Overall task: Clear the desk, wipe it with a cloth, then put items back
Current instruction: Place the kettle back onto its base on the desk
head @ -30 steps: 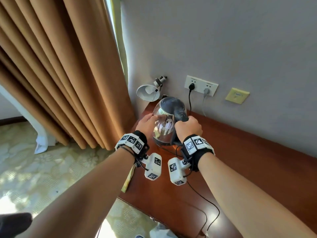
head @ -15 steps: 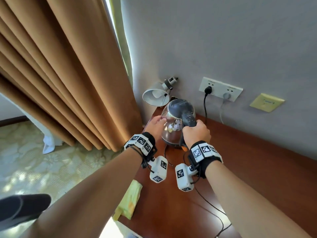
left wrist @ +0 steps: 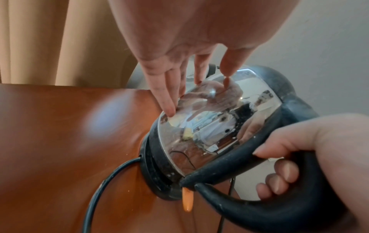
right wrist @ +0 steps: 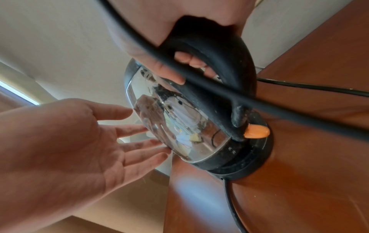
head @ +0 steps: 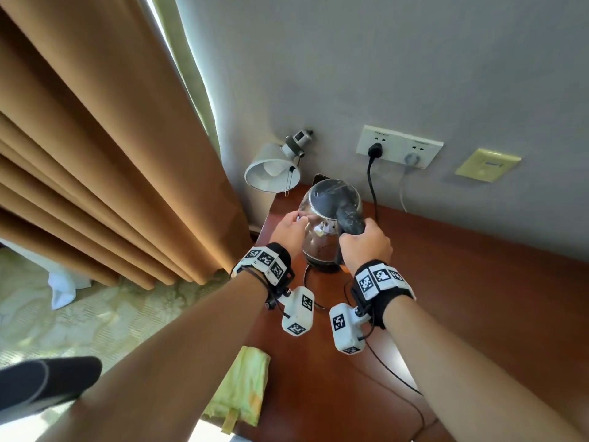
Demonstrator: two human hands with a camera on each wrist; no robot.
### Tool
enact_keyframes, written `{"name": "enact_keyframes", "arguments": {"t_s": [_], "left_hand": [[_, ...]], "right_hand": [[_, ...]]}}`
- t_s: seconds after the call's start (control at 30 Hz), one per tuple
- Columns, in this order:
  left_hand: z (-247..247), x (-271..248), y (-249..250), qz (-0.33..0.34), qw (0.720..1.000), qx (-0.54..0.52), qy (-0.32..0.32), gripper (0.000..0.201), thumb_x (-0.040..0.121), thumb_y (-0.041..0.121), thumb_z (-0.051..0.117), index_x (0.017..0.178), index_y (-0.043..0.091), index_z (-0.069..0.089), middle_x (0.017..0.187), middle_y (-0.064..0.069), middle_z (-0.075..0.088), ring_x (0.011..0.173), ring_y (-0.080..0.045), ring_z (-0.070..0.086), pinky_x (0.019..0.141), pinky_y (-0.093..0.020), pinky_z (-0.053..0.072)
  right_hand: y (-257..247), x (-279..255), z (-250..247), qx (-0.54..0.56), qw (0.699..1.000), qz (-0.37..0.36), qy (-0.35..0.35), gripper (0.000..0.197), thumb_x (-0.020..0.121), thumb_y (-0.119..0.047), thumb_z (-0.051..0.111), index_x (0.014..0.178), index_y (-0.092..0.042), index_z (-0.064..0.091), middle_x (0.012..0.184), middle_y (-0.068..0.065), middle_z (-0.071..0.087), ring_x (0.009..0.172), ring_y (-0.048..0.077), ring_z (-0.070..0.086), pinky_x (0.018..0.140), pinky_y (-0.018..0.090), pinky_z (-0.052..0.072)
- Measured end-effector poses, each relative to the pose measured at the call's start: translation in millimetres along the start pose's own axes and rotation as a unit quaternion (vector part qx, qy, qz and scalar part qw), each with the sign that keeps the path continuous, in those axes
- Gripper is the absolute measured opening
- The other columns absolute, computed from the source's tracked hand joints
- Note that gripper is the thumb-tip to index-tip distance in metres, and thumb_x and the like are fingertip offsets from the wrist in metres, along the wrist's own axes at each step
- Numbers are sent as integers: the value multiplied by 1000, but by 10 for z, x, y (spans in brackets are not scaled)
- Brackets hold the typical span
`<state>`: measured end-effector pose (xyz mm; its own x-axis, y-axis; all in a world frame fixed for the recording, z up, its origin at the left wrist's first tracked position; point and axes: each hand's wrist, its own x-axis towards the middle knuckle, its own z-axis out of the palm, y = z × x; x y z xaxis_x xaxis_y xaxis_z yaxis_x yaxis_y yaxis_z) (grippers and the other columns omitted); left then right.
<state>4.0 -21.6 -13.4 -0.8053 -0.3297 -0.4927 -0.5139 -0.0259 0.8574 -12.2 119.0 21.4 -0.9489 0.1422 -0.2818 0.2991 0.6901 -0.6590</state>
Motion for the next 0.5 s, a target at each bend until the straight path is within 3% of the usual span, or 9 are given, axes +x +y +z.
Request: {"name": "enact_keyframes", "arguments": {"t_s": [0.13,0.23,0.37,0.5], "left_hand": [[37,181,-19,-15,1000,18,-2,40,71,52,48,101,35,68,110,1,70,105,-24,65,98,-48,52],[92,92,120,-6,996,84,-15,48,81,53,40,118,32,64,119,2,67,112,-24,61,103,-44,48],[134,-18,188,17,989,146,-6,50,101,44,37,145,23,46,142,-4,56,130,-27,51,112,-38,37],[136,-49,84,32,985,172,16,43,102,42,35,139,25,51,137,-4,59,124,-27,54,104,-36,40]], "right_hand": [[-18,71,-1,-5,1000,18,19,18,78,-22,61,96,-20,62,96,9,68,94,37,59,88,42,52],[24,121,-25,0,999,28,42,14,79,-21,63,92,-20,62,89,5,63,88,33,55,86,38,50],[121,117,-31,3,998,38,55,10,79,-20,65,88,-20,60,86,4,60,85,31,51,80,34,44],[162,79,-3,-1,998,30,54,9,81,-19,64,89,-19,59,87,5,61,83,29,47,76,31,39]]}}
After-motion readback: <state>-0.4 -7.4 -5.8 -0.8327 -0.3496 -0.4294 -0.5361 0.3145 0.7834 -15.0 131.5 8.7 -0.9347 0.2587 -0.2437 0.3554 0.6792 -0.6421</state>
